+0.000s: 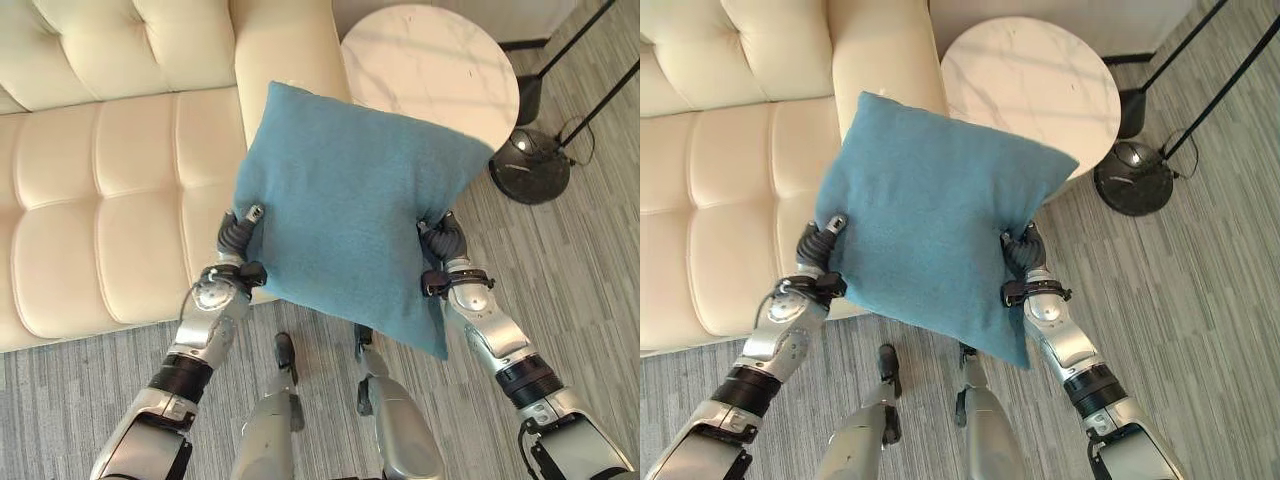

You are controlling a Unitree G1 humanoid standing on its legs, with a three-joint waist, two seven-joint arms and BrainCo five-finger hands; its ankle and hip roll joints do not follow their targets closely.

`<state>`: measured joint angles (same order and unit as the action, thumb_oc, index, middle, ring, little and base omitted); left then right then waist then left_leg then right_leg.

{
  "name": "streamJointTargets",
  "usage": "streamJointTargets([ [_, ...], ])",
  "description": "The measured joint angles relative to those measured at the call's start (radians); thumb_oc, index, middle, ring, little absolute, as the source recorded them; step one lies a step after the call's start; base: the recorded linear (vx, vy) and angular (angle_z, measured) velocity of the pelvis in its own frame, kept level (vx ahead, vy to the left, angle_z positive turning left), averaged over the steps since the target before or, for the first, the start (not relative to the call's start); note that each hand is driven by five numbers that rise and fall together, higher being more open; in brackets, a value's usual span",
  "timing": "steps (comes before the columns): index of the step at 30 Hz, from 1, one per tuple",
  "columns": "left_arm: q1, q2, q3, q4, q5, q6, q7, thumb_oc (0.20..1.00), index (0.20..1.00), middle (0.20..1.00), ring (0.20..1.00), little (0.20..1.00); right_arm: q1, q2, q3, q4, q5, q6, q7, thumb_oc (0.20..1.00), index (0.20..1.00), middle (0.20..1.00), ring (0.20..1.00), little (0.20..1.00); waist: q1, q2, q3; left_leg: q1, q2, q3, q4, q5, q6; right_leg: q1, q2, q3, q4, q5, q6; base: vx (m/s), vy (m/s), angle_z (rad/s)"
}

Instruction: Pick up all the scattered cushions and arrange them neatly on the sofa.

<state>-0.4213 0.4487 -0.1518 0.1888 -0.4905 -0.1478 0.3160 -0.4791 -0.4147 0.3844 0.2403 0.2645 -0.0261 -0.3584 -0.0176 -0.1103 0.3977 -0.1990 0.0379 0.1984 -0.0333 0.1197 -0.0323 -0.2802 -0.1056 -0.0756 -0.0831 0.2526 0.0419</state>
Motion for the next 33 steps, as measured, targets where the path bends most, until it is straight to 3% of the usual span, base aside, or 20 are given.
streamJointTargets([
  [4, 0.125, -0.033, 0.086, -0.171, 0.26, -0.065, 0.133, 0.2, 0.2, 0.2, 0.2, 0.2, -0.005, 0.001, -0.01, -0.128, -0.177, -0.052, -0.005, 0.2, 0.2, 0.2, 0.2, 0.2, 0.021, 0.052, -0.012, 0.083, 0.008, -0.026, -0.038, 0.004, -0.006, 0.077, 0.012, -0.026, 0.0, -0.017, -0.008, 0.1, -0.01, 0.16],
  [6, 0.17, -0.046, 0.108, -0.201, 0.331, -0.085, 0.181, 0.2, 0.2, 0.2, 0.2, 0.2, -0.006, 0.004, -0.013, -0.181, -0.228, -0.085, -0.01, 0.2, 0.2, 0.2, 0.2, 0.2, 0.036, 0.081, -0.03, 0.106, 0.009, -0.038, -0.046, 0.003, -0.006, 0.105, 0.012, -0.04, 0.0, -0.028, -0.008, 0.08, 0.009, 0.18],
  [9, 0.218, -0.052, 0.126, -0.22, 0.392, -0.099, 0.222, 0.2, 0.2, 0.2, 0.2, 0.2, -0.002, 0.008, -0.011, -0.212, -0.271, -0.125, -0.016, 0.2, 0.2, 0.2, 0.2, 0.2, 0.047, 0.101, -0.054, 0.125, 0.008, -0.061, -0.047, 0.002, -0.005, 0.136, 0.011, -0.059, 0.0, -0.04, -0.005, 0.06, 0.005, 0.21],
  [14, 0.339, -0.051, 0.13, -0.225, 0.472, -0.103, 0.256, 0.2, 0.2, 0.2, 0.2, 0.2, 0.052, 0.004, 0.006, -0.251, -0.377, -0.131, -0.046, 0.2, 0.2, 0.2, 0.2, 0.2, 0.059, 0.1, -0.08, 0.163, 0.008, -0.082, -0.047, -0.003, -0.009, 0.186, 0.009, -0.083, 0.0, -0.055, -0.004, 0.05, 0.033, 0.16],
  [19, 0.456, -0.054, 0.113, -0.225, 0.515, -0.103, 0.323, 0.2, 0.2, 0.2, 0.2, 0.2, 0.092, 0.005, 0.062, -0.31, -0.532, -0.143, -0.118, 0.2, 0.2, 0.2, 0.2, 0.2, 0.099, 0.095, -0.134, 0.159, 0.003, -0.109, -0.046, -0.001, -0.015, 0.204, 0.005, -0.1, 0.006, -0.052, -0.002, -0.14, 0.009, 0.13],
  [20, 0.442, -0.063, 0.102, -0.224, 0.515, -0.103, 0.34, 0.2, 0.2, 0.2, 0.2, 0.2, 0.091, 0.003, 0.072, -0.306, -0.54, -0.14, -0.14, 0.2, 0.2, 0.2, 0.2, 0.2, 0.099, 0.105, -0.136, 0.14, 0.003, -0.128, -0.025, 0.004, 0.002, 0.182, -0.003, -0.115, 0.054, -0.07, 0.014, -0.18, -0.043, 0.82],
  [21, 0.405, -0.06, 0.079, -0.222, 0.514, -0.103, 0.362, 0.2, 0.2, 0.2, 0.2, 0.2, 0.09, -0.002, 0.075, -0.279, -0.55, -0.14, -0.164, 0.2, 0.2, 0.2, 0.2, 0.2, 0.09, 0.114, -0.136, 0.132, 0.002, -0.183, -0.02, -0.008, 0.004, 0.168, -0.01, -0.104, 0.132, -0.127, 0.027, -0.19, -0.097, 0.83],
  [24, 0.397, -0.035, 0.088, -0.222, 0.51, -0.103, 0.363, 0.2, 0.2, 0.2, 0.2, 0.2, 0.091, 0.0, 0.076, -0.269, -0.551, -0.141, -0.157, 0.2, 0.2, 0.2, 0.2, 0.2, 0.111, 0.114, -0.139, 0.109, 0.002, -0.22, -0.002, -0.003, 0.003, 0.138, -0.003, -0.047, 0.204, -0.177, 0.032, -0.14, -0.142, 0.56],
  [26, 0.386, -0.014, 0.092, -0.221, 0.509, -0.101, 0.328, 0.2, 0.2, 0.2, 0.2, 0.2, 0.093, -0.011, 0.074, -0.264, -0.544, -0.14, -0.15, 0.2, 0.2, 0.2, 0.2, 0.2, 0.112, 0.124, -0.142, 0.103, 0.011, -0.255, 0.003, 0.015, -0.003, 0.118, 0.028, 0.046, 0.353, -0.304, 0.034, -0.18, -0.26, 0.88],
  [28, 0.388, 0.012, 0.105, -0.221, 0.509, -0.101, 0.308, 0.2, 0.2, 0.2, 0.2, 0.2, 0.077, -0.018, 0.073, -0.262, -0.524, -0.14, -0.133, 0.2, 0.2, 0.2, 0.2, 0.2, 0.145, 0.121, -0.147, 0.095, 0.029, -0.27, 0.007, 0.035, -0.013, 0.096, 0.052, 0.053, 0.437, -0.39, 0.024, -0.18, -0.292, 0.37],
  [29, 0.389, 0.019, 0.109, -0.221, 0.509, -0.1, 0.299, 0.2, 0.2, 0.2, 0.2, 0.2, 0.077, -0.018, 0.073, -0.263, -0.516, -0.141, -0.128, 0.2, 0.2, 0.2, 0.2, 0.2, 0.15, 0.117, -0.149, 0.091, 0.034, -0.283, 0.01, 0.038, -0.024, 0.103, 0.061, 0.054, 0.441, -0.399, 0.009, -0.2, -0.252, 0.31],
  [31, 0.392, 0.022, 0.116, -0.216, 0.509, -0.099, 0.286, 0.2, 0.2, 0.2, 0.2, 0.2, 0.086, -0.018, 0.076, -0.257, -0.492, -0.145, -0.11, 0.2, 0.2, 0.2, 0.2, 0.2, 0.165, 0.139, -0.154, 0.077, 0.084, -0.327, 0.022, 0.047, -0.071, 0.126, 0.119, 0.024, 0.407, -0.366, -0.03, -0.26, -0.332, 0.36],
  [33, 0.39, 0.029, 0.112, -0.209, 0.509, -0.099, 0.267, 0.2, 0.2, 0.2, 0.2, 0.2, 0.095, -0.029, 0.075, -0.249, -0.473, -0.147, -0.111, 0.2, 0.2, 0.2, 0.2, 0.2, 0.161, 0.142, -0.154, 0.068, 0.106, -0.353, 0.025, 0.034, -0.085, 0.141, 0.149, -0.008, 0.385, -0.355, -0.054, -0.24, -0.2, 0.27],
])
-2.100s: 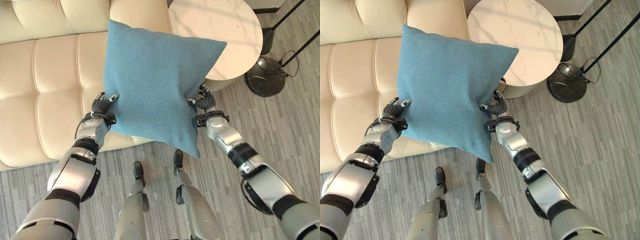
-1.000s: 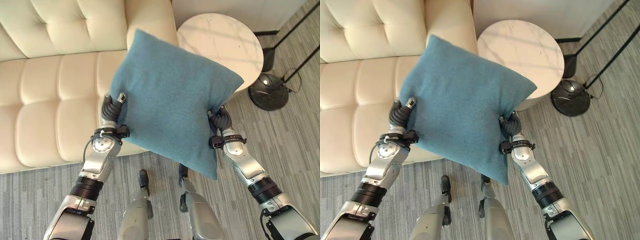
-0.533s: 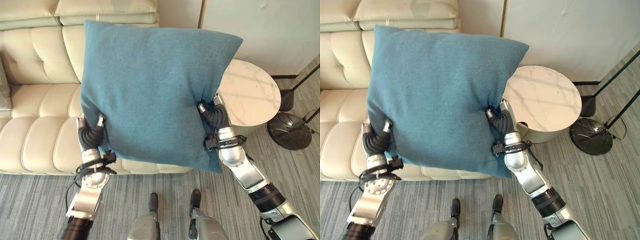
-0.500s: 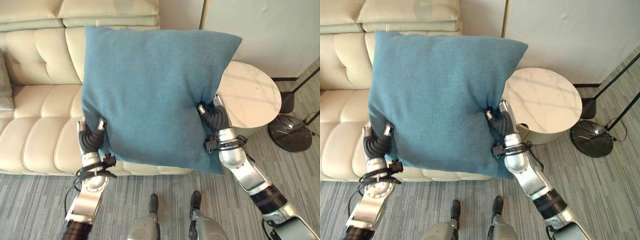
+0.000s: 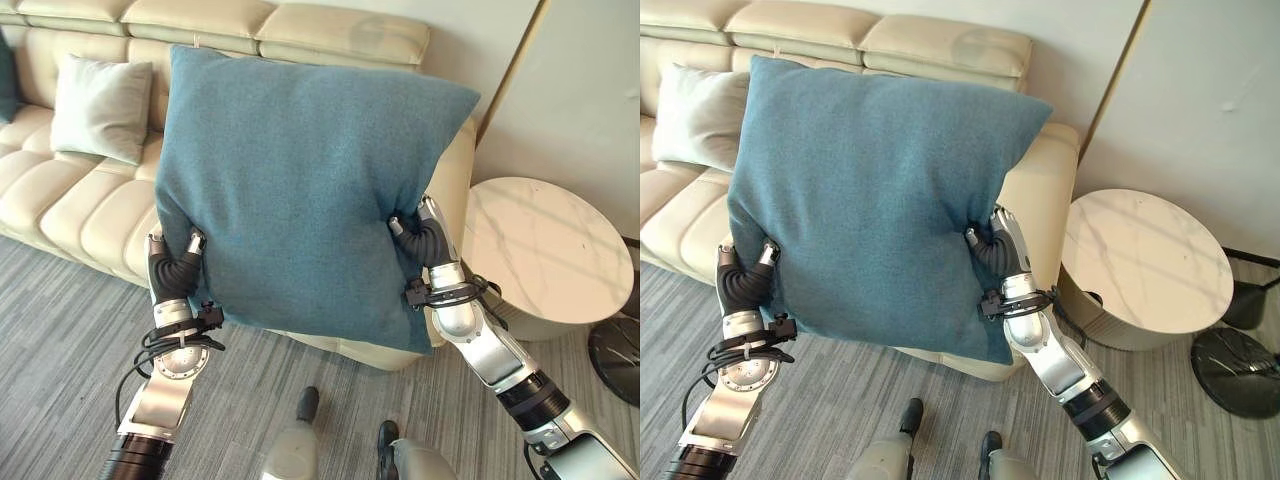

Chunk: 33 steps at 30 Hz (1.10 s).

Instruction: Pick up all the scattered cushions and arrange them neatly on the sofa.

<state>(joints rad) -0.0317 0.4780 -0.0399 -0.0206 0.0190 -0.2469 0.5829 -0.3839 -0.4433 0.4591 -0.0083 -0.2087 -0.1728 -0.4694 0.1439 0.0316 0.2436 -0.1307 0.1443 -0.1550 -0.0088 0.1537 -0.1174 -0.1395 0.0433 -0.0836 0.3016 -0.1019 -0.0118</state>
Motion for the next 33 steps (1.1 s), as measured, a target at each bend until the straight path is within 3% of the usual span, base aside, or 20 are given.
streamJointTargets([
  [2, 0.003, -0.005, -0.012, 0.003, 0.0, 0.0, -0.013, 0.2, 0.2, 0.2, 0.2, 0.2, 0.012, -0.019, 0.001, 0.002, 0.015, 0.0, 0.0, 0.2, 0.2, 0.2, 0.2, 0.2, -0.001, 0.008, -0.001, -0.011, 0.021, -0.014, -0.003, 0.013, 0.006, 0.004, 0.027, -0.023, 0.005, 0.004, -0.018, -0.29, -0.118, 0.35],
  [3, 0.001, -0.019, -0.022, 0.005, 0.0, 0.004, -0.023, 0.2, 0.2, 0.2, 0.2, 0.2, 0.02, -0.035, -0.002, 0.005, 0.024, -0.001, -0.001, 0.2, 0.2, 0.2, 0.2, 0.2, -0.031, 0.023, 0.0, -0.022, 0.033, -0.009, -0.018, 0.018, 0.014, 0.013, 0.024, -0.069, -0.003, 0.019, -0.049, -0.25, -0.096, 0.71],
  [4, 0.0, -0.024, -0.027, 0.005, 0.0, 0.009, -0.03, 0.2, 0.2, 0.2, 0.2, 0.2, 0.029, -0.041, -0.005, 0.009, 0.034, -0.001, -0.001, 0.2, 0.2, 0.2, 0.2, 0.2, -0.048, 0.025, 0.0, -0.028, 0.053, 0.046, -0.027, -0.002, 0.048, 0.024, 0.019, -0.098, -0.014, 0.023, -0.057, -0.25, -0.085, 1.01],
  [6, -0.002, -0.025, -0.039, 0.009, 0.0, 0.015, -0.04, 0.2, 0.2, 0.2, 0.2, 0.2, 0.05, -0.046, -0.007, 0.014, 0.038, -0.001, -0.003, 0.2, 0.2, 0.2, 0.2, 0.2, -0.062, 0.006, -0.001, -0.028, 0.07, 0.189, -0.026, -0.108, 0.098, 0.031, -0.017, -0.146, -0.024, 0.027, -0.073, -0.18, -0.066, 0.82],
  [7, -0.006, -0.027, -0.039, 0.022, 0.001, 0.014, -0.052, 0.2, 0.2, 0.2, 0.2, 0.2, 0.068, -0.046, -0.016, 0.013, 0.052, -0.001, -0.002, 0.2, 0.2, 0.2, 0.2, 0.2, -0.075, -0.013, 0.001, -0.037, 0.074, 0.29, 0.015, -0.14, 0.11, 0.053, -0.058, -0.193, -0.073, 0.044, -0.089, -0.15, -0.03, 1.09],
  [8, -0.008, -0.033, -0.039, 0.032, 0.001, 0.014, -0.062, 0.2, 0.2, 0.2, 0.2, 0.2, 0.087, -0.047, -0.023, 0.012, 0.055, -0.001, 0.0, 0.2, 0.2, 0.2, 0.2, 0.2, -0.087, -0.031, -0.005, -0.048, 0.065, 0.329, 0.081, -0.112, 0.064, 0.089, -0.086, -0.218, -0.148, 0.058, -0.099, -0.16, -0.025, 1.12],
  [11, -0.018, -0.04, -0.037, 0.033, 0.001, 0.011, -0.066, 0.2, 0.2, 0.2, 0.2, 0.2, 0.094, -0.042, -0.042, -0.003, 0.058, -0.004, 0.001, 0.2, 0.2, 0.2, 0.2, 0.2, -0.091, -0.051, -0.006, -0.025, 0.052, 0.339, 0.22, -0.136, 0.031, 0.133, -0.133, -0.315, -0.231, 0.128, -0.082, -0.16, 0.012, 0.97],
  [13, -0.018, -0.042, -0.037, 0.034, 0.0, 0.01, -0.071, 0.2, 0.2, 0.2, 0.2, 0.2, 0.101, -0.039, -0.05, -0.005, 0.073, -0.016, 0.002, 0.2, 0.2, 0.2, 0.2, 0.2, -0.102, -0.069, -0.007, 0.0, 0.047, 0.383, 0.296, -0.16, 0.005, 0.157, -0.16, -0.366, -0.28, 0.159, -0.069, 0.01, 0.125, 1.13],
  [14, -0.017, -0.05, -0.039, 0.034, -0.002, 0.01, -0.08, 0.2, 0.2, 0.2, 0.2, 0.2, 0.129, -0.037, -0.081, -0.013, 0.074, -0.029, 0.016, 0.2, 0.2, 0.2, 0.2, 0.2, -0.119, -0.064, -0.013, 0.07, 0.048, 0.429, 0.29, -0.174, -0.006, 0.179, -0.181, -0.44, -0.305, 0.17, -0.037, 0.04, 0.19, 1.4],
  [16, -0.014, -0.06, -0.052, 0.038, -0.002, 0.009, -0.099, 0.2, 0.2, 0.2, 0.2, 0.2, 0.185, -0.023, -0.127, -0.021, 0.083, -0.036, 0.025, 0.2, 0.2, 0.2, 0.2, 0.2, -0.141, -0.042, -0.027, 0.145, 0.064, 0.526, 0.203, -0.184, -0.018, 0.196, -0.202, -0.505, -0.297, 0.177, -0.017, -0.02, 0.18, 1.5],
  [17, -0.011, -0.084, -0.071, 0.031, -0.003, 0.005, -0.11, 0.2, 0.2, 0.2, 0.2, 0.2, 0.215, -0.049, -0.142, -0.039, 0.094, -0.036, 0.03, 0.2, 0.2, 0.2, 0.2, 0.2, -0.162, 0.019, -0.059, 0.196, 0.067, 0.52, 0.051, -0.144, 0.011, 0.183, -0.183, -0.532, -0.284, 0.175, 0.012, 0.01, 0.175, 1.12],
  [18, -0.008, -0.083, -0.069, 0.034, -0.004, 0.002, -0.112, 0.2, 0.2, 0.2, 0.2, 0.2, 0.218, -0.03, -0.153, -0.031, 0.095, -0.035, 0.038, 0.2, 0.2, 0.2, 0.2, 0.2, -0.145, 0.02, -0.064, 0.218, 0.054, 0.52, -0.017, -0.133, 0.007, 0.171, -0.193, -0.531, -0.277, 0.185, 0.024, 0.01, 0.202, 0.87],
  [20, 0.011, -0.068, -0.058, 0.034, -0.012, 0.007, -0.112, 0.2, 0.2, 0.2, 0.2, 0.2, 0.248, 0.021, -0.143, -0.035, 0.103, -0.035, 0.049, 0.2, 0.2, 0.2, 0.2, 0.2, -0.134, -0.029, -0.082, 0.22, -0.014, 0.486, -0.068, -0.102, 0.042, 0.17, -0.234, -0.485, -0.294, 0.208, 0.051, 0.01, 0.213, 0.49],
  [22, 0.043, -0.062, -0.024, 0.034, -0.013, 0.009, -0.113, 0.2, 0.2, 0.2, 0.2, 0.2, 0.248, 0.055, -0.115, -0.035, 0.108, -0.035, 0.06, 0.2, 0.2, 0.2, 0.2, 0.2, -0.132, -0.054, -0.096, 0.216, -0.038, 0.468, -0.071, -0.099, 0.049, 0.168, -0.254, -0.454, -0.298, 0.209, 0.06, 0.01, 0.177, 0.43],
  [24, 0.065, -0.039, 0.003, 0.033, -0.021, 0.013, -0.113, 0.2, 0.2, 0.2, 0.2, 0.2, 0.247, 0.075, -0.095, -0.032, 0.112, -0.035, 0.078, 0.2, 0.2, 0.2, 0.2, 0.2, -0.121, -0.082, -0.112, 0.213, -0.058, 0.453, -0.071, -0.104, 0.056, 0.169, -0.254, -0.398, -0.314, 0.218, 0.093, 0.0, 0.185, 0.26],
  [27, 0.081, -0.026, 0.015, 0.034, -0.021, 0.013, -0.112, 0.2, 0.2, 0.2, 0.2, 0.2, 0.232, 0.088, -0.077, -0.024, 0.113, -0.037, 0.085, 0.2, 0.2, 0.2, 0.2, 0.2, -0.082, -0.097, -0.117, 0.215, -0.065, 0.465, -0.071, -0.106, 0.059, 0.185, -0.251, -0.378, -0.353, 0.242, 0.11, 0.0, 0.166, -0.14],
  [33, 0.097, -0.029, 0.006, 0.035, -0.02, 0.013, -0.114, 0.2, 0.2, 0.2, 0.2, 0.2, 0.229, 0.091, -0.078, 0.014, 0.121, -0.036, 0.088, 0.2, 0.2, 0.2, 0.2, 0.2, -0.08, -0.123, -0.106, 0.218, -0.061, 0.471, -0.072, -0.106, 0.059, 0.184, -0.237, -0.361, -0.362, 0.253, 0.107, 0.02, 0.174, -0.09],
])
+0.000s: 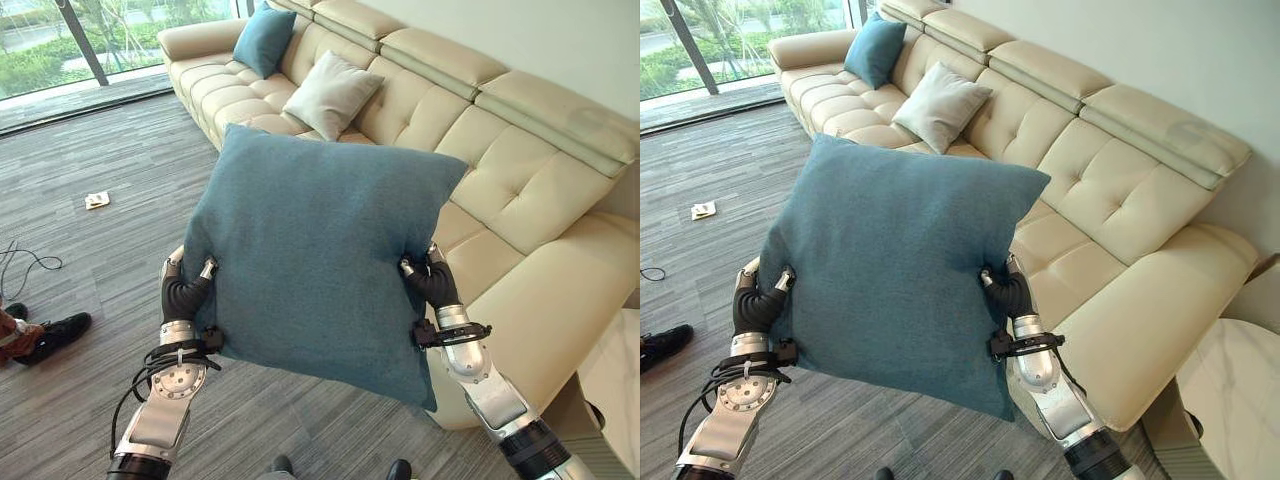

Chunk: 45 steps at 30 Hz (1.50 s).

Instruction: Pick up all the scattered cushions and arrange them neatly on the sofa.

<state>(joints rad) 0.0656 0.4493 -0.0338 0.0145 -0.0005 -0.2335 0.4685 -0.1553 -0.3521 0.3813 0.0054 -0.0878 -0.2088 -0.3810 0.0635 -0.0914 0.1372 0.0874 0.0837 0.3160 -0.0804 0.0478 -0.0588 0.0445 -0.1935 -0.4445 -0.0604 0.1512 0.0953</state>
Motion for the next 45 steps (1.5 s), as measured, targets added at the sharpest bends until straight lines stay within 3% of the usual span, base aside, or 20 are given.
streamJointTargets([
  [5, -0.048, -0.003, -0.033, 0.009, -0.001, 0.0, -0.002, 0.2, 0.2, 0.2, 0.2, 0.2, 0.004, -0.007, -0.021, 0.01, 0.001, 0.002, -0.006, 0.2, 0.2, 0.2, 0.2, 0.2, -0.031, -0.003, 0.02, -0.048, -0.01, -0.061, 0.012, 0.005, 0.03, -0.061, -0.049, 0.006, 0.144, -0.025, 0.01, 0.06, 0.168, 0.33],
  [6, -0.063, -0.008, -0.043, 0.011, -0.001, 0.0, 0.0, 0.2, 0.2, 0.2, 0.2, 0.2, 0.007, -0.011, -0.03, 0.011, 0.001, 0.002, -0.007, 0.2, 0.2, 0.2, 0.2, 0.2, -0.046, 0.002, 0.025, -0.047, -0.018, -0.091, 0.002, 0.003, 0.058, -0.09, -0.06, 0.039, 0.206, -0.034, 0.01, 0.17, 0.079, 0.5],
  [7, -0.08, -0.023, -0.042, 0.02, -0.002, -0.001, 0.005, 0.2, 0.2, 0.2, 0.2, 0.2, -0.002, -0.02, -0.039, 0.011, 0.001, 0.001, -0.004, 0.2, 0.2, 0.2, 0.2, 0.2, -0.044, 0.022, 0.048, -0.048, -0.012, -0.118, -0.001, 0.005, 0.077, -0.187, -0.057, 0.168, 0.332, -0.137, 0.024, 0.12, 0.029, 0.5],
  [8, -0.098, -0.02, -0.043, 0.034, -0.012, -0.001, 0.007, 0.2, 0.2, 0.2, 0.2, 0.2, -0.002, -0.02, -0.038, 0.01, 0.002, 0.001, -0.003, 0.2, 0.2, 0.2, 0.2, 0.2, -0.055, 0.035, 0.071, -0.048, 0.0, -0.145, -0.002, 0.009, 0.083, -0.225, -0.017, 0.245, 0.292, -0.182, 0.046, 0.28, 0.046, 0.34],
  [13, -0.114, -0.007, -0.046, 0.045, -0.021, 0.0, 0.004, 0.2, 0.2, 0.2, 0.2, 0.2, -0.003, 0.003, -0.042, 0.011, 0.019, 0.001, -0.003, 0.2, 0.2, 0.2, 0.2, 0.2, -0.081, -0.008, 0.098, -0.054, -0.032, -0.195, -0.006, 0.006, 0.085, -0.294, 0.015, 0.222, 0.062, -0.116, 0.092, 0.27, -0.001, 0.53],
  [15, -0.099, -0.016, -0.043, 0.05, -0.021, 0.001, 0.006, 0.2, 0.2, 0.2, 0.2, 0.2, 0.004, 0.007, -0.042, 0.02, 0.029, 0.001, 0.002, 0.2, 0.2, 0.2, 0.2, 0.2, -0.073, -0.02, 0.102, -0.03, -0.051, -0.208, -0.008, -0.023, 0.047, -0.3, 0.014, 0.191, 0.072, -0.113, 0.087, 0.36, -0.058, 0.56],
  [18, -0.101, -0.066, -0.05, 0.044, -0.019, 0.002, 0.015, 0.2, 0.2, 0.2, 0.2, 0.2, 0.004, -0.011, -0.057, 0.028, 0.031, 0.001, 0.007, 0.2, 0.2, 0.2, 0.2, 0.2, -0.084, 0.044, 0.112, -0.012, 0.004, -0.247, -0.002, -0.05, 0.011, -0.243, 0.052, 0.108, 0.057, -0.068, 0.087, 0.45, -0.158, 0.33],
  [20, -0.103, -0.093, -0.049, 0.041, -0.019, 0.003, 0.018, 0.2, 0.2, 0.2, 0.2, 0.2, 0.01, -0.033, -0.07, 0.029, 0.032, 0.001, 0.012, 0.2, 0.2, 0.2, 0.2, 0.2, -0.095, 0.062, 0.115, 0.014, 0.039, -0.254, 0.006, -0.071, -0.012, -0.23, 0.073, 0.095, 0.1, -0.009, 0.063, 0.5, -0.196, 0.16],
  [22, -0.1, -0.103, -0.06, 0.039, -0.018, 0.003, 0.014, 0.2, 0.2, 0.2, 0.2, 0.2, 0.014, -0.057, -0.074, 0.027, 0.041, 0.001, 0.015, 0.2, 0.2, 0.2, 0.2, 0.2, -0.12, 0.077, 0.108, 0.029, 0.072, -0.256, 0.024, -0.102, -0.002, -0.215, 0.1, 0.082, 0.132, -0.048, 0.005, 0.37, -0.17, 0.09],
  [27, -0.105, -0.092, -0.076, 0.039, -0.019, 0.002, 0.001, 0.2, 0.2, 0.2, 0.2, 0.2, 0.001, -0.082, -0.101, 0.021, 0.061, -0.002, 0.024, 0.2, 0.2, 0.2, 0.2, 0.2, -0.134, 0.081, 0.085, -0.019, 0.091, -0.247, 0.225, -0.109, -0.062, -0.18, 0.124, 0.089, 0.146, -0.05, -0.128, 0.23, -0.142, -0.15],
  [28, -0.11, -0.095, -0.076, 0.039, -0.019, 0.001, 0.0, 0.2, 0.2, 0.2, 0.2, 0.2, 0.003, -0.088, -0.103, 0.021, 0.069, -0.002, 0.024, 0.2, 0.2, 0.2, 0.2, 0.2, -0.144, 0.092, 0.079, -0.023, 0.091, -0.251, 0.263, -0.095, -0.098, -0.168, 0.125, 0.09, 0.145, -0.061, -0.136, 0.18, -0.106, -0.09],
  [31, -0.112, -0.1, -0.078, 0.039, -0.022, -0.001, -0.001, 0.2, 0.2, 0.2, 0.2, 0.2, 0.005, -0.087, -0.108, 0.02, 0.071, -0.002, 0.024, 0.2, 0.2, 0.2, 0.2, 0.2, -0.133, 0.093, 0.075, -0.115, 0.082, -0.242, 0.476, -0.1, -0.135, -0.122, 0.111, 0.125, 0.108, -0.075, -0.158, 0.23, -0.061, -0.11],
  [33, -0.109, -0.099, -0.08, 0.038, -0.022, -0.002, -0.012, 0.2, 0.2, 0.2, 0.2, 0.2, 0.007, -0.091, -0.11, 0.018, 0.071, -0.001, 0.021, 0.2, 0.2, 0.2, 0.2, 0.2, -0.131, 0.093, 0.074, -0.105, 0.048, -0.219, 0.399, -0.118, -0.117, -0.09, 0.098, 0.136, 0.088, -0.073, -0.161, 0.21, 0.019, -0.18],
  [36, -0.105, -0.085, -0.083, 0.039, -0.021, -0.008, -0.022, 0.2, 0.2, 0.2, 0.2, 0.2, 0.013, -0.09, -0.115, 0.015, 0.071, -0.002, 0.022, 0.2, 0.2, 0.2, 0.2, 0.2, -0.13, 0.084, 0.079, -0.16, -0.013, -0.226, 0.237, -0.128, -0.06, -0.045, 0.079, 0.186, 0.047, -0.088, -0.156, 0.2, 0.055, -0.37],
  [39, -0.1, -0.083, -0.081, 0.043, -0.021, -0.008, -0.019, 0.2, 0.2, 0.2, 0.2, 0.2, 0.022, -0.076, -0.115, 0.017, 0.07, -0.001, 0.023, 0.2, 0.2, 0.2, 0.2, 0.2, -0.101, 0.08, 0.082, -0.204, -0.016, -0.372, 0.035, -0.028, -0.055, -0.009, 0.085, 0.291, 0.001, -0.101, -0.124, 0.21, 0.043, -0.75],
  [40, -0.099, -0.082, -0.081, 0.044, -0.021, -0.008, -0.019, 0.2, 0.2, 0.2, 0.2, 0.2, 0.023, -0.076, -0.114, 0.016, 0.069, -0.002, 0.022, 0.2, 0.2, 0.2, 0.2, 0.2, -0.098, 0.083, 0.083, -0.225, -0.008, -0.376, 0.043, -0.009, -0.051, 0.0, 0.079, 0.304, -0.001, -0.089, -0.105, 0.33, 0.062, -0.94],
  [42, -0.094, -0.085, -0.082, 0.048, -0.021, -0.008, -0.018, 0.2, 0.2, 0.2, 0.2, 0.2, 0.042, -0.08, -0.114, 0.016, 0.069, -0.002, 0.018, 0.2, 0.2, 0.2, 0.2, 0.2, -0.102, 0.106, 0.078, -0.239, 0.0, -0.514, 0.002, -0.006, -0.057, 0.004, 0.079, 0.401, -0.01, -0.113, -0.072, 0.25, 0.046, -1.25],
  [43, -0.092, -0.086, -0.079, 0.048, -0.021, -0.008, -0.015, 0.2, 0.2, 0.2, 0.2, 0.2, 0.043, -0.092, -0.109, 0.016, 0.069, -0.003, 0.017, 0.2, 0.2, 0.2, 0.2, 0.2, -0.088, 0.132, 0.076, -0.242, -0.006, -0.566, 0.011, -0.078, -0.048, -0.01, 0.088, 0.472, -0.014, -0.121, -0.04, 0.17, 0.063, -1.53],
  [44, -0.099, -0.083, -0.078, 0.052, -0.021, -0.005, -0.015, 0.2, 0.2, 0.2, 0.2, 0.2, 0.048, -0.091, -0.107, 0.016, 0.069, -0.002, 0.013, 0.2, 0.2, 0.2, 0.2, 0.2, -0.091, 0.123, 0.084, -0.246, -0.027, -0.561, 0.042, -0.04, -0.08, -0.011, 0.067, 0.513, -0.019, -0.126, -0.024, 0.23, 0.1, -1.62],
  [45, -0.098, -0.081, -0.075, 0.051, -0.021, 0.001, -0.015, 0.2, 0.2, 0.2, 0.2, 0.2, 0.06, -0.088, -0.097, 0.017, 0.069, 0.002, 0.013, 0.2, 0.2, 0.2, 0.2, 0.2, -0.092, 0.115, 0.091, -0.242, -0.045, -0.547, 0.063, -0.035, -0.08, -0.03, 0.068, 0.526, 0.035, -0.154, 0.03, 0.24, 0.179, -1.16],
])
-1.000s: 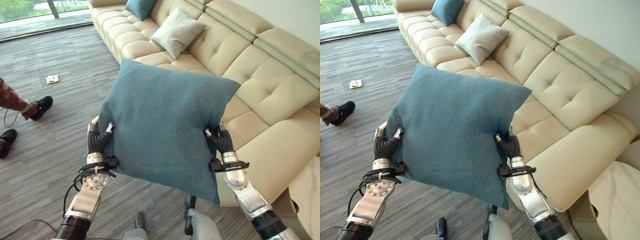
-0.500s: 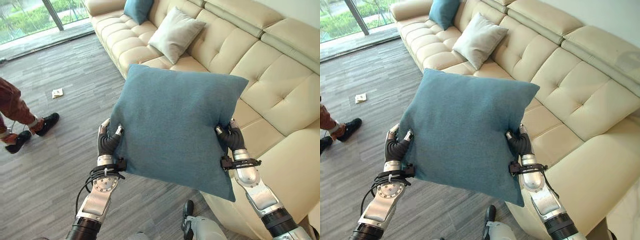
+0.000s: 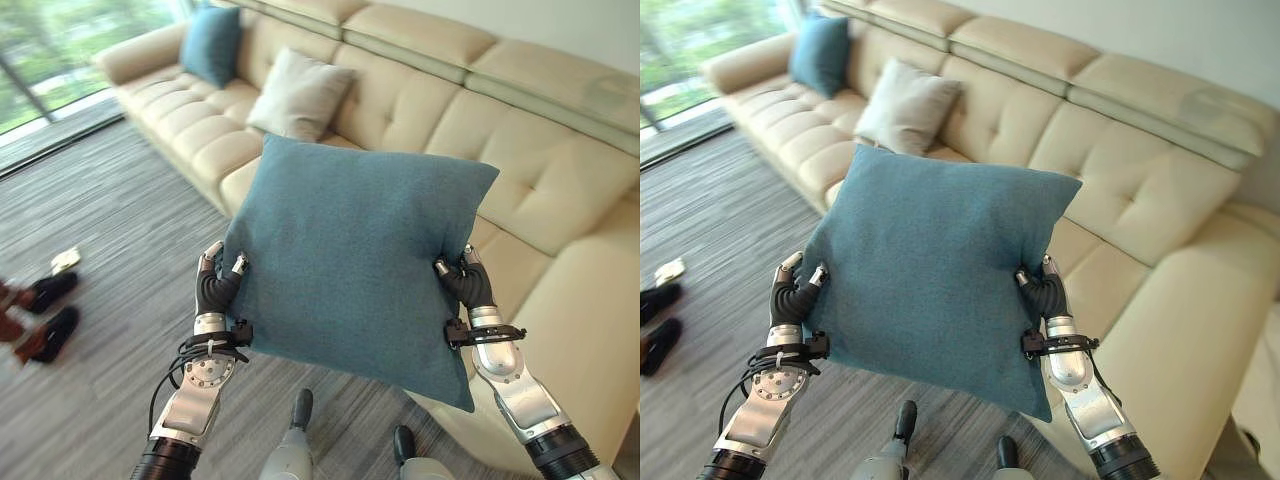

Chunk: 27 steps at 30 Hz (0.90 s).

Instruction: Pick up all the scattered cushions and arrange them neatly on the sofa.

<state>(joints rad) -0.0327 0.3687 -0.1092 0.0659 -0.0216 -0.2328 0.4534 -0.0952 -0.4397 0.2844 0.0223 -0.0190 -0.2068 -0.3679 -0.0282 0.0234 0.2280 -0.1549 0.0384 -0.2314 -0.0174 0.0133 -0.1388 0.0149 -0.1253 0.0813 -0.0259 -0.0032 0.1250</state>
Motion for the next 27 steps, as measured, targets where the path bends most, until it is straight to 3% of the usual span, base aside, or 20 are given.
streamJointTargets([
  [1, 0.01, 0.001, 0.001, 0.0, 0.0, 0.001, 0.0, 0.2, 0.2, 0.2, 0.2, 0.2, 0.009, 0.005, 0.006, 0.0, 0.0, 0.0, 0.002, 0.2, 0.2, 0.2, 0.2, 0.2, 0.002, -0.006, -0.001, 0.018, -0.01, -0.002, -0.005, 0.009, 0.004, -0.002, 0.014, 0.004, 0.03, -0.015, 0.014, 0.22, 0.228, -1.35],
  [2, 0.039, 0.014, 0.0, -0.014, 0.0, 0.001, 0.001, 0.2, 0.2, 0.2, 0.2, 0.2, 0.015, 0.008, 0.013, -0.005, -0.001, -0.001, 0.003, 0.2, 0.2, 0.2, 0.2, 0.2, 0.006, -0.018, -0.002, 0.054, -0.033, 0.011, -0.008, 0.094, 0.04, 0.033, 0.039, 0.012, 0.023, -0.019, 0.008, 0.23, 0.27, -1.11],
  [3, 0.045, 0.025, 0.001, -0.009, -0.001, 0.002, 0.001, 0.2, 0.2, 0.2, 0.2, 0.2, 0.015, 0.022, 0.012, -0.003, -0.001, -0.001, 0.005, 0.2, 0.2, 0.2, 0.2, 0.2, 0.007, -0.028, 0.002, 0.065, -0.065, 0.036, 0.001, 0.096, 0.072, 0.065, 0.02, 0.046, -0.012, -0.006, -0.014, 0.28, 0.311, -1.08],
  [6, 0.042, 0.045, 0.006, -0.013, -0.001, 0.002, -0.003, 0.2, 0.2, 0.2, 0.2, 0.2, 0.019, 0.034, 0.014, -0.005, -0.002, -0.001, 0.01, 0.2, 0.2, 0.2, 0.2, 0.2, 0.006, -0.046, 0.004, 0.091, -0.1, 0.111, -0.033, 0.094, 0.092, 0.064, -0.013, 0.083, -0.031, 0.01, -0.002, 0.21, 0.212, -0.6],
  [8, 0.043, 0.052, 0.014, -0.014, -0.003, 0.002, -0.005, 0.2, 0.2, 0.2, 0.2, 0.2, 0.016, 0.047, 0.019, -0.005, -0.005, 0.001, 0.015, 0.2, 0.2, 0.2, 0.2, 0.2, 0.016, -0.048, 0.007, 0.099, -0.105, 0.166, -0.044, 0.096, 0.133, 0.043, -0.032, 0.089, -0.026, 0.035, 0.01, 0.17, 0.196, -0.72],
  [11, 0.053, 0.052, 0.032, -0.014, -0.009, 0.003, -0.01, 0.2, 0.2, 0.2, 0.2, 0.2, 0.011, 0.056, 0.022, -0.01, -0.012, 0.007, 0.025, 0.2, 0.2, 0.2, 0.2, 0.2, 0.039, -0.054, 0.009, 0.13, -0.101, 0.256, -0.062, 0.09, 0.145, 0.003, -0.029, 0.092, 0.015, 0.037, 0.017, 0.1, 0.117, -0.89],
  [12, 0.062, 0.057, 0.04, -0.014, -0.02, 0.003, -0.012, 0.2, 0.2, 0.2, 0.2, 0.2, 0.002, 0.068, 0.033, -0.012, -0.019, 0.017, 0.03, 0.2, 0.2, 0.2, 0.2, 0.2, 0.043, -0.052, 0.011, 0.145, -0.089, 0.292, -0.061, 0.095, 0.164, -0.022, -0.014, 0.1, 0.054, 0.042, 0.019, 0.11, 0.118, -1.1],
  [13, 0.067, 0.06, 0.045, -0.019, -0.034, 0.003, -0.012, 0.2, 0.2, 0.2, 0.2, 0.2, -0.009, 0.065, 0.039, -0.013, -0.021, 0.022, 0.029, 0.2, 0.2, 0.2, 0.2, 0.2, 0.051, -0.052, 0.018, 0.156, -0.07, 0.337, -0.063, 0.091, 0.169, -0.042, -0.01, 0.067, 0.091, 0.038, 0.024, 0.13, 0.145, -1.36],
  [14, 0.072, 0.061, 0.05, -0.02, -0.043, 0.004, -0.011, 0.2, 0.2, 0.2, 0.2, 0.2, -0.021, 0.063, 0.047, -0.012, -0.022, 0.023, 0.032, 0.2, 0.2, 0.2, 0.2, 0.2, 0.063, -0.054, 0.021, 0.166, -0.055, 0.386, -0.063, 0.09, 0.173, -0.093, -0.008, -0.017, 0.166, 0.014, 0.017, 0.11, 0.077, -1.22],
  [15, 0.074, 0.055, 0.051, -0.02, -0.046, 0.004, -0.01, 0.2, 0.2, 0.2, 0.2, 0.2, -0.019, 0.067, 0.046, -0.013, -0.022, 0.021, 0.033, 0.2, 0.2, 0.2, 0.2, 0.2, 0.056, -0.06, 0.019, 0.178, -0.051, 0.417, -0.063, 0.078, 0.181, -0.121, -0.024, -0.108, 0.201, 0.027, 0.019, 0.1, 0.019, -1.26],
  [16, 0.076, 0.048, 0.055, -0.021, -0.046, 0.004, -0.009, 0.2, 0.2, 0.2, 0.2, 0.2, -0.013, 0.082, 0.049, -0.013, -0.022, 0.021, 0.032, 0.2, 0.2, 0.2, 0.2, 0.2, 0.049, -0.064, 0.022, 0.194, -0.042, 0.451, -0.063, 0.065, 0.169, -0.141, -0.032, -0.194, 0.218, 0.027, 0.019, 0.11, -0.034, -0.93],
  [17, 0.081, 0.042, 0.064, -0.026, -0.046, 0.004, -0.008, 0.2, 0.2, 0.2, 0.2, 0.2, -0.012, 0.084, 0.054, -0.013, -0.022, 0.021, 0.034, 0.2, 0.2, 0.2, 0.2, 0.2, 0.048, -0.068, 0.02, 0.196, -0.04, 0.467, -0.064, 0.053, 0.16, -0.142, -0.035, -0.225, 0.193, 0.025, 0.017, 0.12, -0.06, -0.73],
  [18, 0.081, 0.037, 0.073, -0.028, -0.046, 0.004, -0.008, 0.2, 0.2, 0.2, 0.2, 0.2, -0.012, 0.083, 0.054, -0.014, -0.022, 0.021, 0.036, 0.2, 0.2, 0.2, 0.2, 0.2, 0.044, -0.071, 0.018, 0.196, -0.04, 0.471, -0.064, 0.049, 0.154, -0.137, -0.035, -0.228, 0.16, 0.042, 0.004, 0.14, -0.058, -0.49],
  [19, 0.079, 0.028, 0.072, -0.033, -0.045, 0.004, -0.008, 0.2, 0.2, 0.2, 0.2, 0.2, -0.013, 0.073, 0.05, -0.014, -0.021, 0.021, 0.036, 0.2, 0.2, 0.2, 0.2, 0.2, 0.009, -0.064, 0.02, 0.189, -0.024, 0.474, -0.064, 0.033, 0.136, -0.135, -0.015, -0.241, 0.105, 0.069, -0.006, 0.18, -0.06, -0.4],
  [22, 0.075, 0.02, 0.073, -0.03, -0.044, 0.004, -0.006, 0.2, 0.2, 0.2, 0.2, 0.2, -0.022, 0.059, 0.051, -0.013, -0.021, 0.021, 0.038, 0.2, 0.2, 0.2, 0.2, 0.2, 0.001, -0.054, 0.023, 0.174, 0.008, 0.498, -0.064, 0.034, 0.136, -0.162, 0.006, -0.272, 0.082, 0.092, -0.007, 0.23, -0.087, -0.44],
  [23, 0.061, 0.007, 0.07, -0.023, -0.043, 0.004, -0.004, 0.2, 0.2, 0.2, 0.2, 0.2, -0.023, 0.056, 0.049, -0.012, -0.021, 0.022, 0.037, 0.2, 0.2, 0.2, 0.2, 0.2, -0.004, -0.04, 0.03, 0.173, 0.035, 0.504, -0.064, 0.035, 0.129, -0.178, 0.013, -0.33, 0.063, 0.097, -0.009, 0.31, -0.132, -0.26],
  [25, 0.057, -0.001, 0.07, -0.023, -0.04, 0.004, -0.005, 0.2, 0.2, 0.2, 0.2, 0.2, -0.022, 0.055, 0.05, -0.012, -0.021, 0.022, 0.034, 0.2, 0.2, 0.2, 0.2, 0.2, -0.015, -0.053, 0.025, 0.182, 0.029, 0.504, -0.065, 0.027, 0.104, -0.16, -0.003, -0.34, -0.059, 0.182, -0.014, 0.33, -0.156, -0.07],
  [26, 0.06, -0.019, 0.069, -0.023, -0.039, 0.004, -0.004, 0.2, 0.2, 0.2, 0.2, 0.2, -0.023, 0.051, 0.05, -0.008, -0.021, 0.022, 0.031, 0.2, 0.2, 0.2, 0.2, 0.2, -0.016, -0.043, 0.028, 0.195, 0.037, 0.505, -0.065, 0.028, 0.09, -0.14, 0.009, -0.356, -0.064, 0.196, -0.055, 0.33, -0.203, -0.06],
  [27, 0.071, -0.054, 0.063, -0.024, -0.037, 0.004, -0.005, 0.2, 0.2, 0.2, 0.2, 0.2, -0.022, 0.03, 0.055, -0.001, -0.02, 0.023, 0.028, 0.2, 0.2, 0.2, 0.2, 0.2, -0.015, -0.012, 0.026, 0.215, 0.061, 0.482, -0.065, 0.037, 0.075, -0.115, 0.038, -0.355, -0.057, 0.182, -0.071, 0.34, -0.239, -0.14],
])
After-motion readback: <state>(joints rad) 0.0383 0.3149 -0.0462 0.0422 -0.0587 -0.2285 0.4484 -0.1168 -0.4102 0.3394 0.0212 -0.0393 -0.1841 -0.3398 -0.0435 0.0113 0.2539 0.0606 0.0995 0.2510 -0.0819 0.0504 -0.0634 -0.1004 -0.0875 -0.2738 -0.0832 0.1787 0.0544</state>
